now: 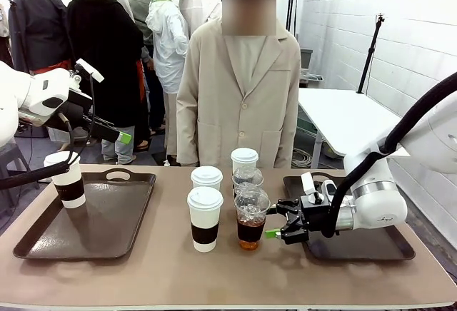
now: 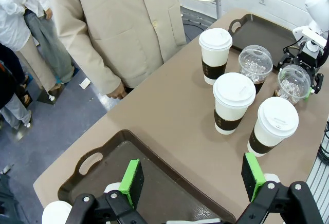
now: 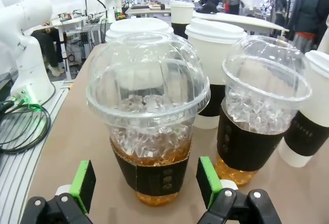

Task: Distribute the coffee onto the tray.
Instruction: Pick up one iced Americano and place it on the right Handle tray.

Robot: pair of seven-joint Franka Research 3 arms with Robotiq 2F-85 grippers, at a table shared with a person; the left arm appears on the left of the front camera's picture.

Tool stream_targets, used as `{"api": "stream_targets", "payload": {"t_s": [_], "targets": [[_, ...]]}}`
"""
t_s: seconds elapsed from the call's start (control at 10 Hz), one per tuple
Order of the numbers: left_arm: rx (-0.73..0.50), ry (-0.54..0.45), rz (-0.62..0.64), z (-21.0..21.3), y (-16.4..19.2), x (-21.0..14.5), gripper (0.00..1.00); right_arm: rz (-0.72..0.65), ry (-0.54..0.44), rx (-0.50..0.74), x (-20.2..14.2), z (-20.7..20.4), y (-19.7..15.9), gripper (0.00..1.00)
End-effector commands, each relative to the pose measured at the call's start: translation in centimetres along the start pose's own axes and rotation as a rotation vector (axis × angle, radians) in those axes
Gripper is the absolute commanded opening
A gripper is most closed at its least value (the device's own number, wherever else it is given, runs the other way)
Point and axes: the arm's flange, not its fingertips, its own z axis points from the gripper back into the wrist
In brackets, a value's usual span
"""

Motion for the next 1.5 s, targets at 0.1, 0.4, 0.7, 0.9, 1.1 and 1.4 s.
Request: {"api": "stream_targets", "payload": {"t_s": [0.1, 0.4, 0.7, 0.9, 1.1, 1.4], "targets": [[-0.005, 0.005, 0.002, 0.1, 0.1, -0.1, 1.00, -0.002, -0.022, 0.014, -0.2, -1.7, -0.3, 1.00], [-0.005, 0.005, 0.002, 0.1, 0.1, -0.1, 1.00, -0.007, -0.019, 0.032, -0.2, -2.7, -0.6, 1.00], [-0.005, 0.005, 0.002, 0.1, 0.1, -0.1, 1.00, -0.014, -0.037, 0.040, -0.5, -3.4, -1.0, 1.00], [-0.005, 0.005, 0.002, 0.1, 0.1, -0.1, 1.00, -0.045, -0.061, 0.077, -0.7, -4.0, -1.2, 1.00], [-0.005, 0.005, 0.002, 0.1, 0.1, -0.1, 1.00, -0.054, -0.080, 0.092, -0.7, -4.3, -1.1, 1.00], [-0.005, 0.005, 0.002, 0.1, 0.1, -0.1, 1.00, -0.058, -0.068, 0.099, -1.1, -4.9, -1.1, 1.00]]}}
